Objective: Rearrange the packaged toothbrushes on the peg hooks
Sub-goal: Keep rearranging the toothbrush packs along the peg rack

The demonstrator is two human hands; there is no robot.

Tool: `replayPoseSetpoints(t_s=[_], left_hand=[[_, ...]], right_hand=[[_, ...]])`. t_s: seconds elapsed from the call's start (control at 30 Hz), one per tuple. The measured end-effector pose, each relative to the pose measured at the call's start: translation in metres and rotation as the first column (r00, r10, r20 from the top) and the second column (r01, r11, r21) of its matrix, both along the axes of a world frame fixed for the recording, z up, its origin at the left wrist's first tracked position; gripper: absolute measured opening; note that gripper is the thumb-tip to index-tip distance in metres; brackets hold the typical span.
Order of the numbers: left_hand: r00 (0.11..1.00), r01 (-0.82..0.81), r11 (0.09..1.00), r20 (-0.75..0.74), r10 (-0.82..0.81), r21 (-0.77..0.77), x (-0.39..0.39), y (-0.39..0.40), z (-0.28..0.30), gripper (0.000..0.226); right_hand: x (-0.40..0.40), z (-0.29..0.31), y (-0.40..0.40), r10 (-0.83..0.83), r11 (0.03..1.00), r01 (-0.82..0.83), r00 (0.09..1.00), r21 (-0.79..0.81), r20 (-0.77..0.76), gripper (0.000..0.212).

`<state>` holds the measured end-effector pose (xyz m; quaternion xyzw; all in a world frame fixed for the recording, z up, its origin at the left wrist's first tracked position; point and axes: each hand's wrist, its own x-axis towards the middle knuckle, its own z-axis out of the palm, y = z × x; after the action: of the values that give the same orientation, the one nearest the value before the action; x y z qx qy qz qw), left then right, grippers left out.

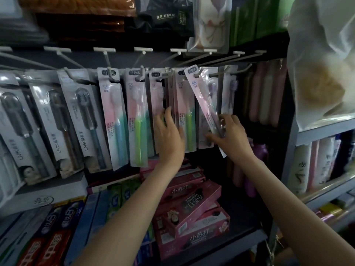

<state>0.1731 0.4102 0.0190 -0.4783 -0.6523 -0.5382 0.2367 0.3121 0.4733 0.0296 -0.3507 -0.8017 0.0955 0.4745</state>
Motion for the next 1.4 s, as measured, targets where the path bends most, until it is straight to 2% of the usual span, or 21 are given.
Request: replayPoseSetpoints(t_s=[0.03, 0.13, 0.27, 0.4, 0.47, 0.6, 0.73, 0.8, 0.87, 1.03, 1.23, 1.4], left_hand=[[0.999, 0.035, 0.999, 0.026, -0.034, -0.026, 0.000, 0.004, 0.005, 0.058], [0.965, 0.145, 0.983, 0.235, -0.116, -0.113, 0.003, 0.014, 0.024, 0.067], [0.924, 0.126, 0.986, 0.374, -0.077, -0.108, 0.009, 0.022, 0.032, 0.050], [0.958, 0.078, 0.990, 0.283, -0.041, -0.121, 0.016, 0.020, 0.028, 0.035], [0.968, 0.085, 0.994, 0.243, -0.066, -0.066, 0.012, 0.015, 0.026, 0.027], [0.919, 0.224, 0.974, 0.324, -0.226, 0.045, 0.000, 0.003, 0.027, 0.018], [0.858, 0.356, 0.933, 0.376, -0.351, 0.058, -0.005, -0.010, 0.034, 0.016], [0.804, 0.436, 0.899, 0.427, -0.413, 0.049, -0.008, -0.015, 0.037, 0.004], [0.789, 0.465, 0.884, 0.432, -0.437, 0.045, -0.013, -0.019, 0.035, 0.013], [0.889, 0.377, 0.924, 0.304, -0.342, -0.063, -0.033, -0.035, 0.005, 0.010], [0.897, 0.259, 0.964, 0.356, -0.263, 0.060, -0.041, -0.042, -0.006, 0.013], [0.857, 0.279, 0.952, 0.415, -0.306, 0.126, -0.037, -0.034, 0.018, 0.019]], right_hand=[[0.000, 0.000, 0.000, 0.006, 1.000, -0.006, 1.000, -0.005, 0.001, 0.059], [0.002, 0.000, 0.000, 0.028, 1.000, -0.028, 1.000, -0.010, 0.005, 0.060], [0.004, 0.000, 0.002, 0.035, 0.999, -0.035, 0.999, -0.010, 0.005, 0.061], [0.007, 0.000, 0.005, 0.025, 1.000, -0.025, 1.000, 0.000, 0.007, 0.061], [0.007, 0.000, 0.006, -0.004, 1.000, 0.004, 1.000, 0.026, 0.021, 0.060], [0.009, 0.000, 0.003, -0.173, 0.975, 0.161, 0.983, 0.156, 0.061, 0.057], [0.007, 0.001, -0.002, -0.266, 0.939, 0.246, 0.963, 0.241, 0.053, 0.058], [0.005, 0.001, -0.003, -0.255, 0.948, 0.240, 0.966, 0.211, 0.046, 0.058], [0.004, 0.002, -0.004, -0.234, 0.957, 0.225, 0.972, 0.183, 0.028, 0.059], [0.002, -0.002, -0.002, -0.126, 0.985, 0.124, 0.992, 0.120, 0.010, 0.060], [-0.005, -0.009, -0.004, 0.005, 0.999, -0.001, 0.996, 0.047, -0.091, 0.061], [-0.008, -0.010, -0.005, 0.047, 0.998, -0.041, 0.992, 0.056, -0.115, 0.060]])
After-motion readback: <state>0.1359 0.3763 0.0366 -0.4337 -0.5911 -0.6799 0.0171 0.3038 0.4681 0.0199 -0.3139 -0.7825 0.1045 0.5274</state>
